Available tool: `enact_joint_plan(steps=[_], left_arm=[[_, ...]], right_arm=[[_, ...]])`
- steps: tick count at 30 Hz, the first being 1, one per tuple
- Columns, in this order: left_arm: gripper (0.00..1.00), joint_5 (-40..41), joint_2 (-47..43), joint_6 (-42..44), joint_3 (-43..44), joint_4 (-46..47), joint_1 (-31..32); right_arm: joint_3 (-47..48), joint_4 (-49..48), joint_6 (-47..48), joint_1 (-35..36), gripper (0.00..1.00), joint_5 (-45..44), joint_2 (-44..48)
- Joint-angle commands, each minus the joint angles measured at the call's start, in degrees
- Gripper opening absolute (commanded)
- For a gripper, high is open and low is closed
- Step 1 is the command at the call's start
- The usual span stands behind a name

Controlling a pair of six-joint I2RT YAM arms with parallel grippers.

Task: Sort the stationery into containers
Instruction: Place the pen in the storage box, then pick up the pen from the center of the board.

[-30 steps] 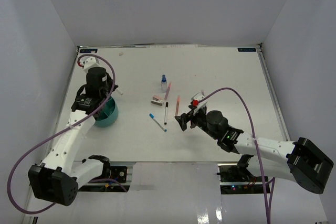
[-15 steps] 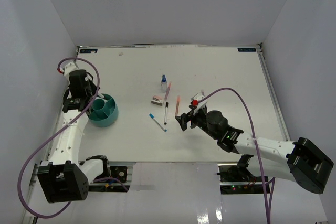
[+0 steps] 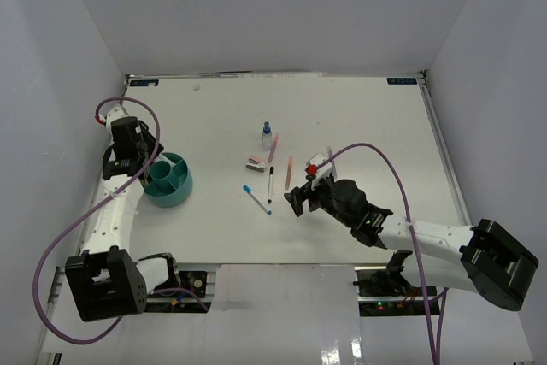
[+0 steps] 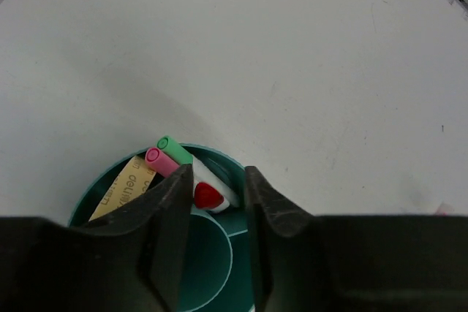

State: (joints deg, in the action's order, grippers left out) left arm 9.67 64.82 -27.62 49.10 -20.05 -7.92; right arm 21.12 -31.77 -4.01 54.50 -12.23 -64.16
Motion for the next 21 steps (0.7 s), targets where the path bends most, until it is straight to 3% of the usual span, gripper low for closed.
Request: enact_joint_plan(steps=[1, 3, 8, 13, 16, 21], left_arm=[[0.47, -1.85, -1.36, 0.02, -0.41, 1.6, -0.43], [0.61, -2.46, -1.53, 0.11, -0.41, 1.68, -0.43], [0.74, -6.06, -1.45, 1.25, 1.17, 0.28, -0.43], [0.89, -9.4, -2.59, 2.13, 1.79, -0.77, -0.34], [0.96, -13.35, -4.17, 2.92, 1.35, -0.87, -0.34], [0.98, -16.62, -7.24, 5.03, 0.38, -1.04, 1.41]], right_arm=[[2.6, -1.1, 0.85, 0.17, 0.91, 0.19, -0.35], [2.78, -0.93, 0.85, 0.17, 0.91, 0.19, -0.44], [3.04, -0.31, 0.85, 0.17, 0.91, -0.16, -0.61], [6.46, 3.11, 1.37, 0.17, 0.98, 4.21, -2.81], [11.37, 8.64, 1.64, 0.43, 1.0, 7.73, -6.32], [19.12, 16.64, 2.95, 3.85, 1.0, 6.34, -15.1]])
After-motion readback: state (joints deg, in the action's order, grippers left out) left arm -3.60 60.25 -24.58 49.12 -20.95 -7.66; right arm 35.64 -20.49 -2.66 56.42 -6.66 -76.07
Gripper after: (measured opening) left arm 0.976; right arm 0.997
